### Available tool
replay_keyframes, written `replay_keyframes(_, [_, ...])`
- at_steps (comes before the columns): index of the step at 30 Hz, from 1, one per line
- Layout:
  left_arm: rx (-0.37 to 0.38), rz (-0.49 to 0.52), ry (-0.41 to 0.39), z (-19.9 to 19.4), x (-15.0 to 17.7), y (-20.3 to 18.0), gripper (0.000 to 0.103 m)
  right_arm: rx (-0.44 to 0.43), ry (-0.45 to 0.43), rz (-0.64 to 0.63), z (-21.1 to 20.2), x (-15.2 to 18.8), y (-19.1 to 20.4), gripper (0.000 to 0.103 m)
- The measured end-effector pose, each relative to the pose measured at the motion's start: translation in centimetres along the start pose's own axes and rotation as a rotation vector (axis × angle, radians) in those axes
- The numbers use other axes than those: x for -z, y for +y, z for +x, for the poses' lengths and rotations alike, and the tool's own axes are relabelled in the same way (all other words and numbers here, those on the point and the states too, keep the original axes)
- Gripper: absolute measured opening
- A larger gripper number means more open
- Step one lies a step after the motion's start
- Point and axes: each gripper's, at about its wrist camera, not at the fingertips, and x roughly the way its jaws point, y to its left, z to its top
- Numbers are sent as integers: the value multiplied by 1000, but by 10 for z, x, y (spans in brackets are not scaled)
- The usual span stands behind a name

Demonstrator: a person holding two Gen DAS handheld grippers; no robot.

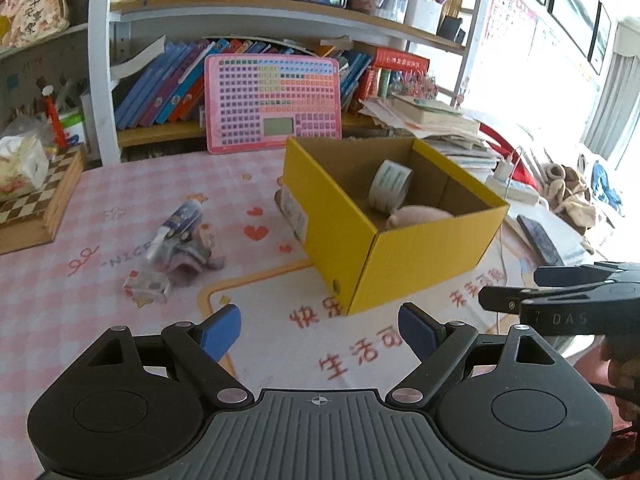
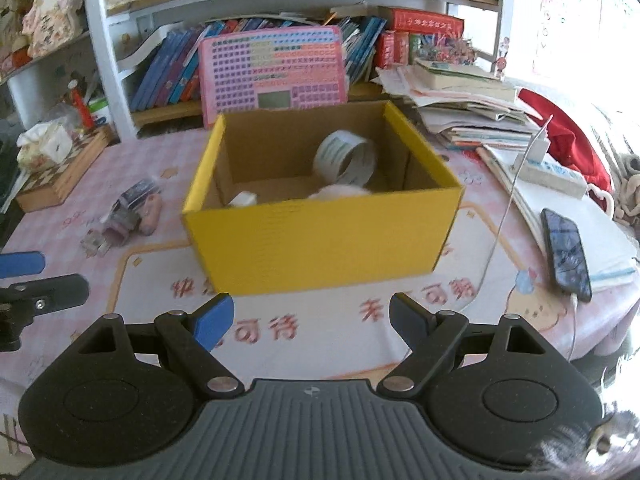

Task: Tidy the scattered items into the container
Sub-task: 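Withdraw both tools from the yellow box back over the table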

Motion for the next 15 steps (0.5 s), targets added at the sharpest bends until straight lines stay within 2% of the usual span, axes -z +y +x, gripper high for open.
replay_keyframes(9, [2, 20, 15, -21, 21, 20, 88, -32, 15, -78, -7, 15, 48, 85])
replay_keyframes(15, [-16, -5, 11, -37, 33, 39, 88, -61, 24, -134, -11, 21, 82, 85])
